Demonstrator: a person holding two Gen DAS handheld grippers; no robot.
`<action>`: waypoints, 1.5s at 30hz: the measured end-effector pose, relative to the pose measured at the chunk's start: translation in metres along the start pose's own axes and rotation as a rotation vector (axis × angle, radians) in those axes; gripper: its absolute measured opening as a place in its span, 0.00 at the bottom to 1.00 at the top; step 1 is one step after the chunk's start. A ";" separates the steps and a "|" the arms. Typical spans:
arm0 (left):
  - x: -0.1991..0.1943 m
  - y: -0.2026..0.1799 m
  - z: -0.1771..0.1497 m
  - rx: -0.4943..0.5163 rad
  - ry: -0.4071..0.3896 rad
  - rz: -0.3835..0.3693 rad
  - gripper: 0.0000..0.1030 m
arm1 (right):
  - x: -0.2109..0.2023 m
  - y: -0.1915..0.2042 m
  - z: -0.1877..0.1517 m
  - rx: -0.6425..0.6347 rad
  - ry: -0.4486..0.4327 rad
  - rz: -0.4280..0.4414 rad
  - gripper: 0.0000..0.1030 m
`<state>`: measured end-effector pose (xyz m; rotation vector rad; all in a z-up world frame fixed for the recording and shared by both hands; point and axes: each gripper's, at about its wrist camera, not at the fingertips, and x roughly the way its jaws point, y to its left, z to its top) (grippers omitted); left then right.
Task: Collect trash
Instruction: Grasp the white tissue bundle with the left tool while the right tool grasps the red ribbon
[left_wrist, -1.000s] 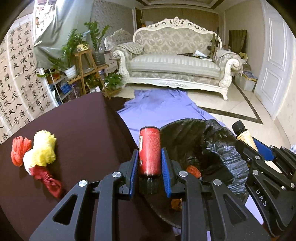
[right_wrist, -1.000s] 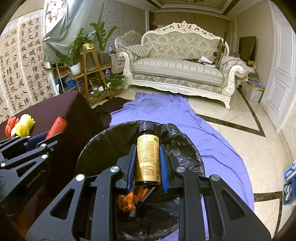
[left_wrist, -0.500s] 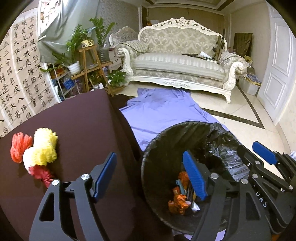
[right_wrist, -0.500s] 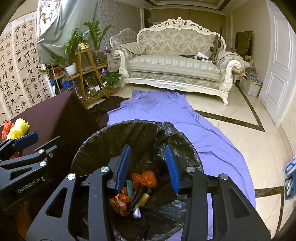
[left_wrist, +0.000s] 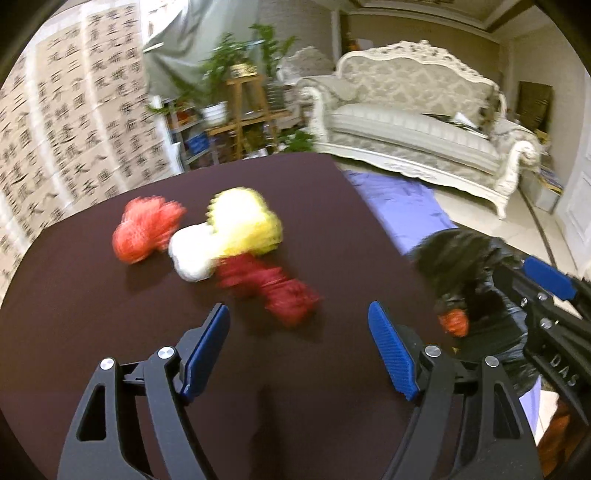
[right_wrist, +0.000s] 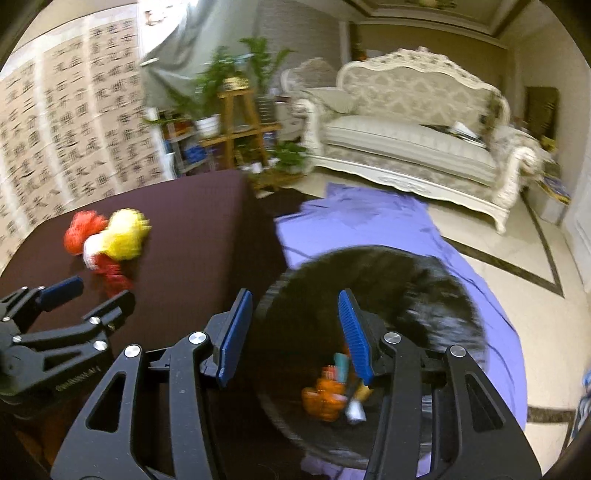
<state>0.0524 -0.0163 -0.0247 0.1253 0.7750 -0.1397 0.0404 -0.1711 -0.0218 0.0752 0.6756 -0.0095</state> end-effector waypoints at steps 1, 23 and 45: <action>-0.001 0.010 -0.003 -0.010 0.002 0.016 0.73 | 0.001 0.010 0.001 -0.015 0.001 0.019 0.47; 0.003 0.127 -0.024 -0.202 0.053 0.139 0.74 | 0.061 0.150 0.019 -0.232 0.169 0.166 0.20; 0.033 0.103 0.012 -0.137 0.010 0.072 0.74 | 0.107 0.105 0.051 -0.061 0.196 0.087 0.21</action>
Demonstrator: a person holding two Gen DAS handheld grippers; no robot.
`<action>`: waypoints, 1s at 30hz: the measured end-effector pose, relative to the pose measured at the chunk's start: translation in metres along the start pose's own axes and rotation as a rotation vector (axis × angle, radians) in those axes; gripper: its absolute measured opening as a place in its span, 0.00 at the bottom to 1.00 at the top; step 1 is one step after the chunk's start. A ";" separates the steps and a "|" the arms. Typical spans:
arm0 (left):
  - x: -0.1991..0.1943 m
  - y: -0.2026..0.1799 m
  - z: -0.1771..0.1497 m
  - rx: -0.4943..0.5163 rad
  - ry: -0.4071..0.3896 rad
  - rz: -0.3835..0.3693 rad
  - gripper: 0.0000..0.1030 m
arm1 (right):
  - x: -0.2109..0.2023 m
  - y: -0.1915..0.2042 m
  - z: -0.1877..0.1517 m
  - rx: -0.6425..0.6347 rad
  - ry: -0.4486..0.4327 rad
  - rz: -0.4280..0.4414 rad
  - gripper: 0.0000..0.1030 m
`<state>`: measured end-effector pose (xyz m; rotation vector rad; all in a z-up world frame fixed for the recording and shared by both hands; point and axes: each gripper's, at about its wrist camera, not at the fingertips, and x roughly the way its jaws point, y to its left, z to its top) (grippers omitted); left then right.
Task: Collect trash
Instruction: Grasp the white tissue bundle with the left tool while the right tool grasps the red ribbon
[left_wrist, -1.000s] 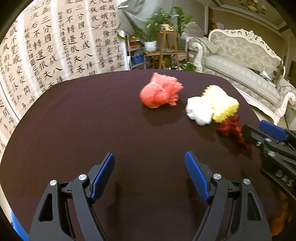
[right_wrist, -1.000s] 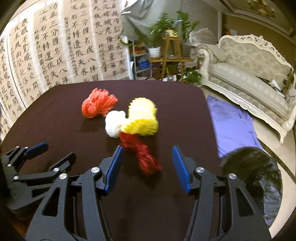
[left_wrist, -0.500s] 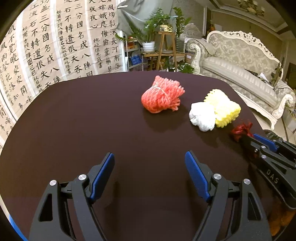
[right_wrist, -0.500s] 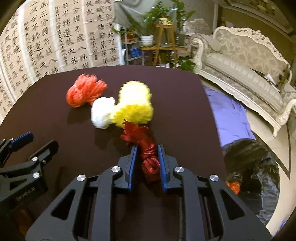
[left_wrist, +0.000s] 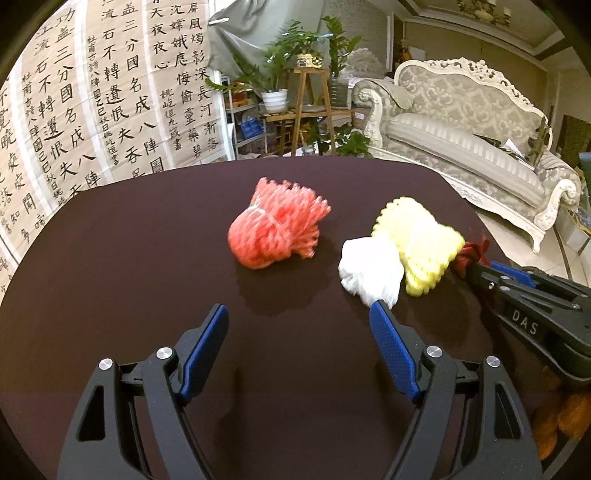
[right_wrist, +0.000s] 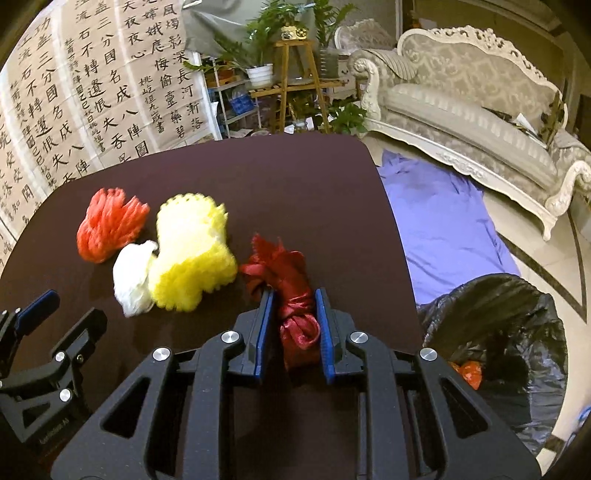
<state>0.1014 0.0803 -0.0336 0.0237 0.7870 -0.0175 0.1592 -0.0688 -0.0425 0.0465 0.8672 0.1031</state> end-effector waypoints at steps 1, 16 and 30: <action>0.002 0.000 0.002 -0.001 0.000 -0.003 0.74 | 0.002 0.000 0.002 0.001 0.002 0.001 0.21; 0.004 -0.013 0.010 0.029 -0.016 -0.031 0.76 | 0.011 0.002 0.010 0.003 0.008 0.008 0.21; 0.027 -0.019 0.021 0.037 0.028 -0.071 0.63 | 0.015 0.002 0.010 -0.013 0.009 -0.008 0.22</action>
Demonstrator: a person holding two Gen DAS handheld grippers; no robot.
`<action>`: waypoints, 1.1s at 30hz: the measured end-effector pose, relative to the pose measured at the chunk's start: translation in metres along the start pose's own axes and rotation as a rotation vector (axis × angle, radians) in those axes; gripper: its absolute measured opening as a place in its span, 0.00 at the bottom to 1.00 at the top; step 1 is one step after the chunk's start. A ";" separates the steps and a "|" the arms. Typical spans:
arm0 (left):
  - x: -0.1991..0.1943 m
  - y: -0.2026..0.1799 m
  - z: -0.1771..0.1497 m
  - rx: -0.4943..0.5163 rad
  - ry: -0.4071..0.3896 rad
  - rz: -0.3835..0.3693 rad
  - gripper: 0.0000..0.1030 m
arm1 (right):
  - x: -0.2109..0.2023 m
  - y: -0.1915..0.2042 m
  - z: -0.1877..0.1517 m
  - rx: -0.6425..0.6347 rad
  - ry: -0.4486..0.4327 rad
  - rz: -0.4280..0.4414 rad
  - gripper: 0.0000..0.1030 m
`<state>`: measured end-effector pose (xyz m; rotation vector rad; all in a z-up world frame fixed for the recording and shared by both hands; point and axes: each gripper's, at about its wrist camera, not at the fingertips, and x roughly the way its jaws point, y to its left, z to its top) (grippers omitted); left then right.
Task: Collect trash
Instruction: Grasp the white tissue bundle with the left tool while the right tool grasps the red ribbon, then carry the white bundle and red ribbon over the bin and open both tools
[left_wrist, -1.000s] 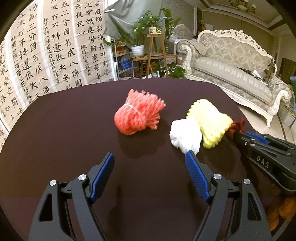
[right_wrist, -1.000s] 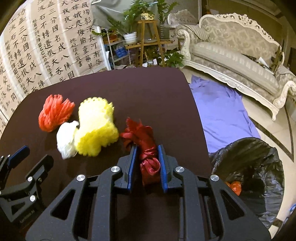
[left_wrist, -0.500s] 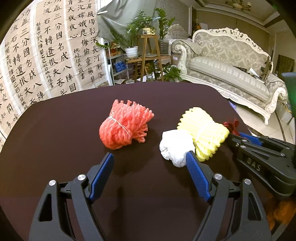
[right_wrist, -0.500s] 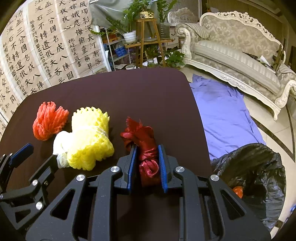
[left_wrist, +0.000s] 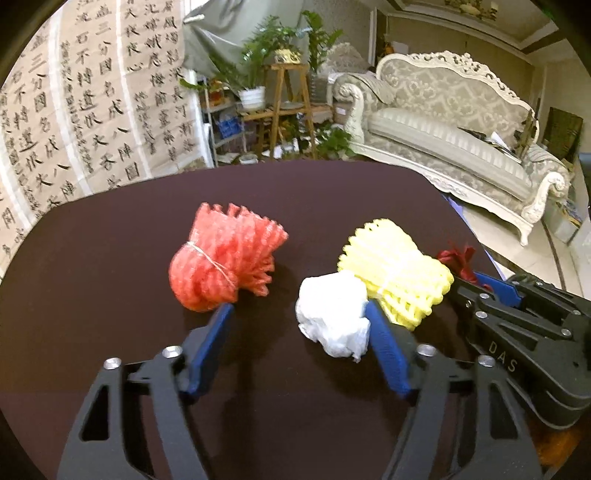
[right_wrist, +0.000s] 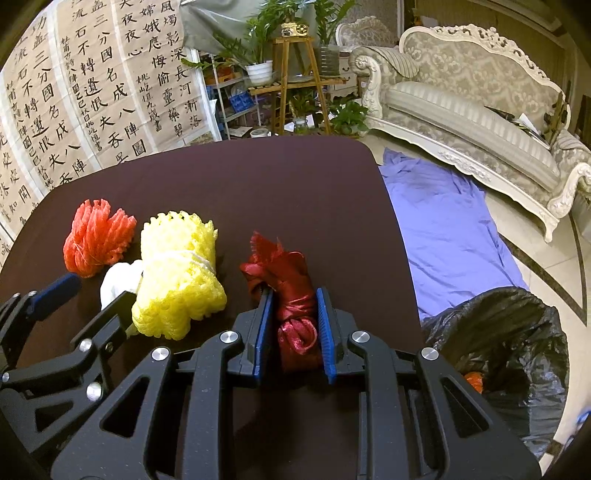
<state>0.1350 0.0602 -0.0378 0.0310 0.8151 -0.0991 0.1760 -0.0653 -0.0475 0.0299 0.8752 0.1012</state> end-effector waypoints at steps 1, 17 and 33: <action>-0.001 0.000 -0.002 0.000 0.002 -0.005 0.61 | 0.000 0.001 0.000 -0.001 0.000 -0.001 0.22; -0.001 -0.001 -0.003 0.006 0.012 -0.051 0.25 | 0.000 0.010 -0.001 -0.029 0.003 -0.037 0.23; -0.032 0.014 -0.016 -0.033 -0.040 -0.009 0.24 | -0.037 0.013 -0.025 -0.022 -0.061 -0.032 0.21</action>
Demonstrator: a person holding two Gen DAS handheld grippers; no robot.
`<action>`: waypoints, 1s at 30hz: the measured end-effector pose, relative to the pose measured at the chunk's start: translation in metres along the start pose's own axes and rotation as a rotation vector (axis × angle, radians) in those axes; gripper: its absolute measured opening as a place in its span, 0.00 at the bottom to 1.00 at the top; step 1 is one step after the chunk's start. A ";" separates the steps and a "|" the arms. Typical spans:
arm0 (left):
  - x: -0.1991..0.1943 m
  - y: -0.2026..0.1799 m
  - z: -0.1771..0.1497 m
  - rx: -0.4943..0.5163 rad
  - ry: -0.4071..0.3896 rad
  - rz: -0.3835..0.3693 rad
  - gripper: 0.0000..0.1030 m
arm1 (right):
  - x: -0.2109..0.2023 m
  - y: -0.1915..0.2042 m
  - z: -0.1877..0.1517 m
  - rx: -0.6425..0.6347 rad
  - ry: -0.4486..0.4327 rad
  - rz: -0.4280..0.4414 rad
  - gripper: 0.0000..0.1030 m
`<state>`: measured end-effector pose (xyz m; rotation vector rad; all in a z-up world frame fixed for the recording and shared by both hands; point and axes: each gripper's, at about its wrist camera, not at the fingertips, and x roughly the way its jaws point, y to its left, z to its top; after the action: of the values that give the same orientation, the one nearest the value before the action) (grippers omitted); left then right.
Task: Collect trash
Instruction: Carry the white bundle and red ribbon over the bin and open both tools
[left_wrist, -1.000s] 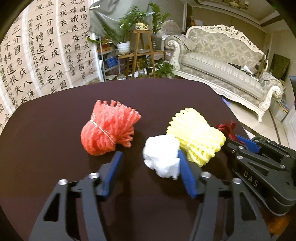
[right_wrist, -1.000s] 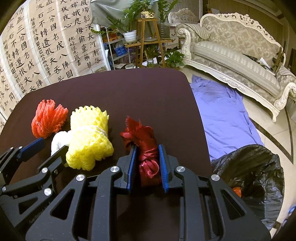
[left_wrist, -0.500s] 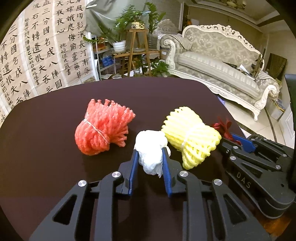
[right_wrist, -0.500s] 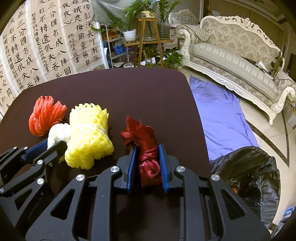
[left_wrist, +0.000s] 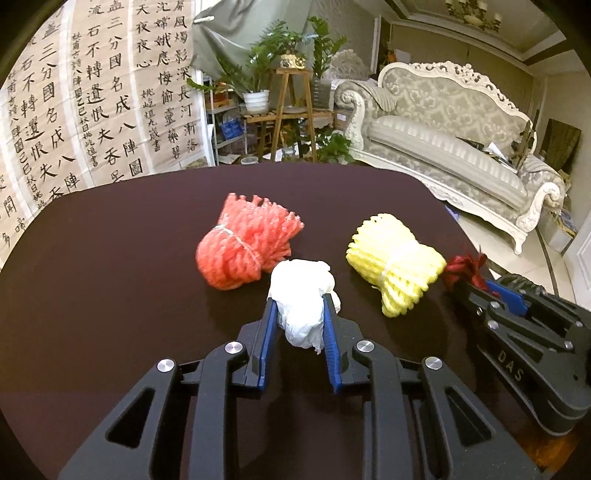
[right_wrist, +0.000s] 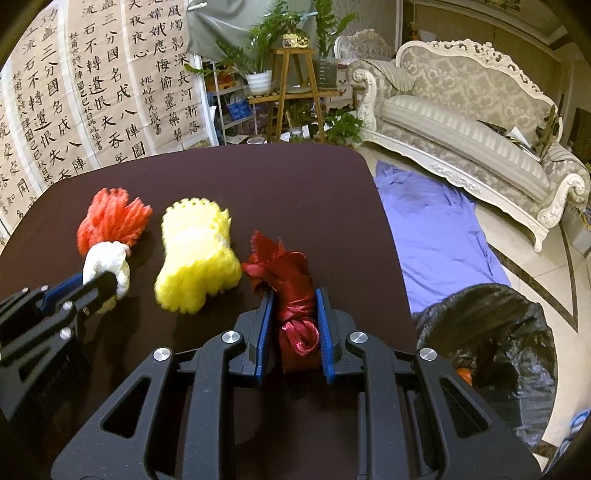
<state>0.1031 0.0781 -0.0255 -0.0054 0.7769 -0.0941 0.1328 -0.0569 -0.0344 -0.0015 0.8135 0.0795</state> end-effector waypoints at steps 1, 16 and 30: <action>-0.004 0.000 -0.001 0.002 -0.008 0.002 0.24 | -0.007 -0.001 -0.004 0.002 -0.010 0.001 0.21; -0.067 -0.061 -0.015 0.066 -0.141 -0.102 0.24 | -0.104 -0.064 -0.045 0.072 -0.170 -0.115 0.21; -0.052 -0.166 -0.017 0.188 -0.148 -0.200 0.24 | -0.115 -0.159 -0.082 0.170 -0.188 -0.272 0.21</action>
<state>0.0410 -0.0824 0.0053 0.0877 0.6158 -0.3530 0.0058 -0.2263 -0.0120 0.0555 0.6238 -0.2432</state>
